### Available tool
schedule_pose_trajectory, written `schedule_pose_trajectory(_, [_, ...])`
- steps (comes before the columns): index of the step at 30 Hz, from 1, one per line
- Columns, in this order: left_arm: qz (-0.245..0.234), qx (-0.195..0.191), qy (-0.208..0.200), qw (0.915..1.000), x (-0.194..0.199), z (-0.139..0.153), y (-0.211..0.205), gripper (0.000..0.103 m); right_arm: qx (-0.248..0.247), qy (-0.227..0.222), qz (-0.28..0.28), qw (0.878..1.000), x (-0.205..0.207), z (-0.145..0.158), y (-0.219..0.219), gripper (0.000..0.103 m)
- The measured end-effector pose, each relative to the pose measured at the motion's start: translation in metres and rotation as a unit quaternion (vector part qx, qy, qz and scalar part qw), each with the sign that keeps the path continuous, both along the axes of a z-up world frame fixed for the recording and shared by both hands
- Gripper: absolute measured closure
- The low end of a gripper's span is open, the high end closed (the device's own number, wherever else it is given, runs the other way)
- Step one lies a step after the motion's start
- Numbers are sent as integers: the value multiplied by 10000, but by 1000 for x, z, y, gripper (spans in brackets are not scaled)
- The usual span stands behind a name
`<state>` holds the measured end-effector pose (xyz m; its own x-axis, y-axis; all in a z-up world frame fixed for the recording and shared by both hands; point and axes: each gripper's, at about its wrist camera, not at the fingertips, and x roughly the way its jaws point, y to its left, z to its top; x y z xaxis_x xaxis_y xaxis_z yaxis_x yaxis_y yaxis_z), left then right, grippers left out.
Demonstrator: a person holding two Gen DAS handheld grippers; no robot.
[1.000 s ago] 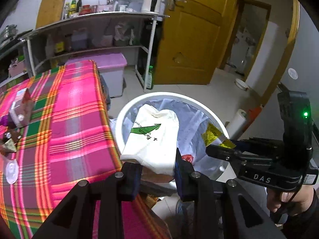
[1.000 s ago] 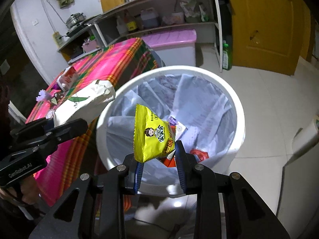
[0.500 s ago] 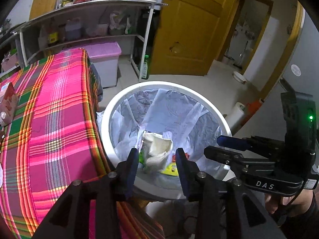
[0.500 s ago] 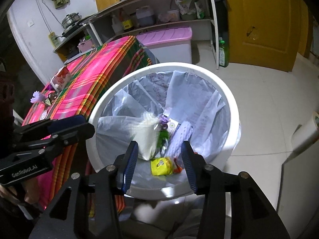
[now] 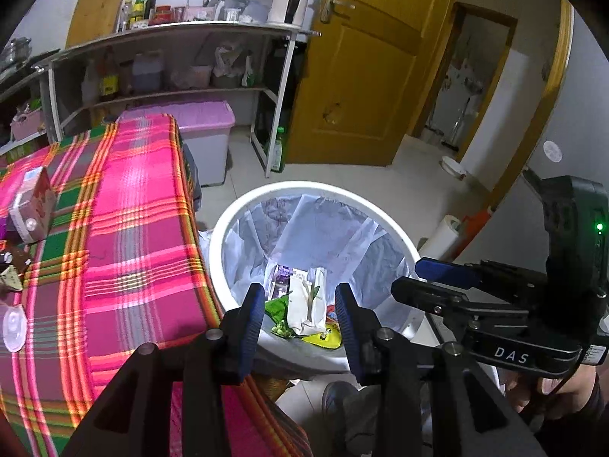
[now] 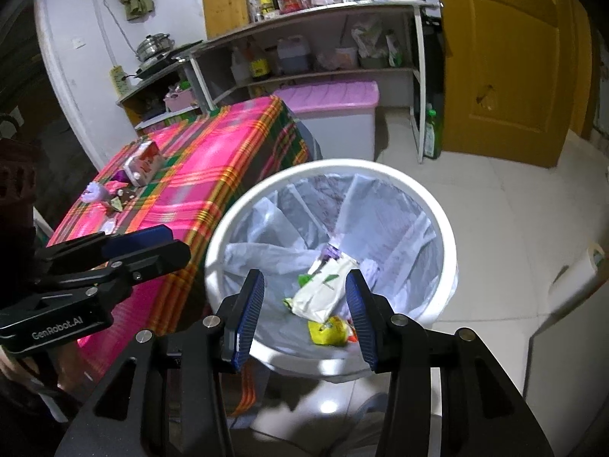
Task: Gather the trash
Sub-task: 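Move both tools back toward the remaining items on the table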
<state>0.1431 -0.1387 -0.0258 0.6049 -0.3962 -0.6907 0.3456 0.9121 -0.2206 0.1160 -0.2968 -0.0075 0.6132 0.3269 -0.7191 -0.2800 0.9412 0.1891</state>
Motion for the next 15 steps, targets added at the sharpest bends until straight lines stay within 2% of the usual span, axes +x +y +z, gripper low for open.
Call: schedule_pose_trajectory(15, [392, -124, -375, 9985, -35, 26, 39, 65, -153, -456, 344, 9983, -26, 30, 38, 57])
